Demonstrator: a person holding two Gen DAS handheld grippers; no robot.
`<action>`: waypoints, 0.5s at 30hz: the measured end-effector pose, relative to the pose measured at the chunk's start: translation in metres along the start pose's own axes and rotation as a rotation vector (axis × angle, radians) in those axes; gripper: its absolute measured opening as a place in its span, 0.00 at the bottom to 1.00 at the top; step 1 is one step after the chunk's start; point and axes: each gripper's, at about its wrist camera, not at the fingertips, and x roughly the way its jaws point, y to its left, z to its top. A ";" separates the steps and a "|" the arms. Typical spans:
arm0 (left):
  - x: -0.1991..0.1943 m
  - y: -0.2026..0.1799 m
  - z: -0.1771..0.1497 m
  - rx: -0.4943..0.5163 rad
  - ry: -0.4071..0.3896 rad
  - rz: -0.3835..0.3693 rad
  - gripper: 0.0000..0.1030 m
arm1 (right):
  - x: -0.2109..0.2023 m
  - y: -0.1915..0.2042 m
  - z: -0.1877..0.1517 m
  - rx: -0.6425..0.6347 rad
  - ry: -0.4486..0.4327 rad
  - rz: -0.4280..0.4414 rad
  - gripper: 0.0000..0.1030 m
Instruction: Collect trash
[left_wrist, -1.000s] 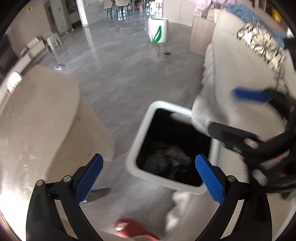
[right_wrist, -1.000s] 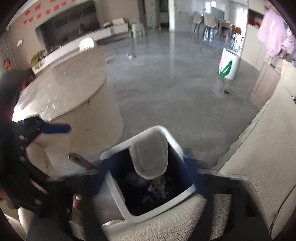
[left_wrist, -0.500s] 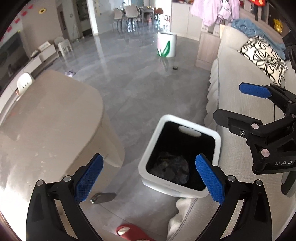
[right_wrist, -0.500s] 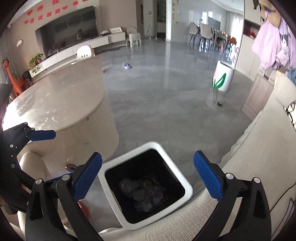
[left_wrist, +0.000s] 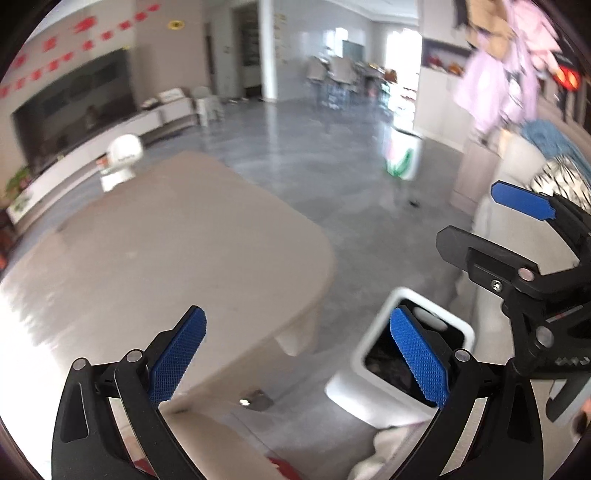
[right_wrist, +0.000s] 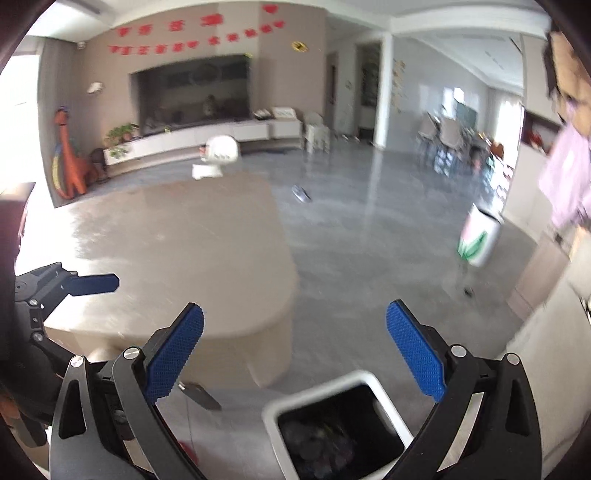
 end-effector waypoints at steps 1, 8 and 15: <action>-0.005 0.013 0.001 -0.029 -0.012 0.018 0.95 | 0.002 0.010 0.008 -0.014 -0.014 0.018 0.96; -0.043 0.078 0.013 -0.111 -0.117 0.171 0.95 | 0.013 0.088 0.057 -0.128 -0.134 0.092 0.96; -0.087 0.126 0.015 -0.178 -0.203 0.301 0.95 | 0.014 0.139 0.088 -0.144 -0.226 0.184 0.96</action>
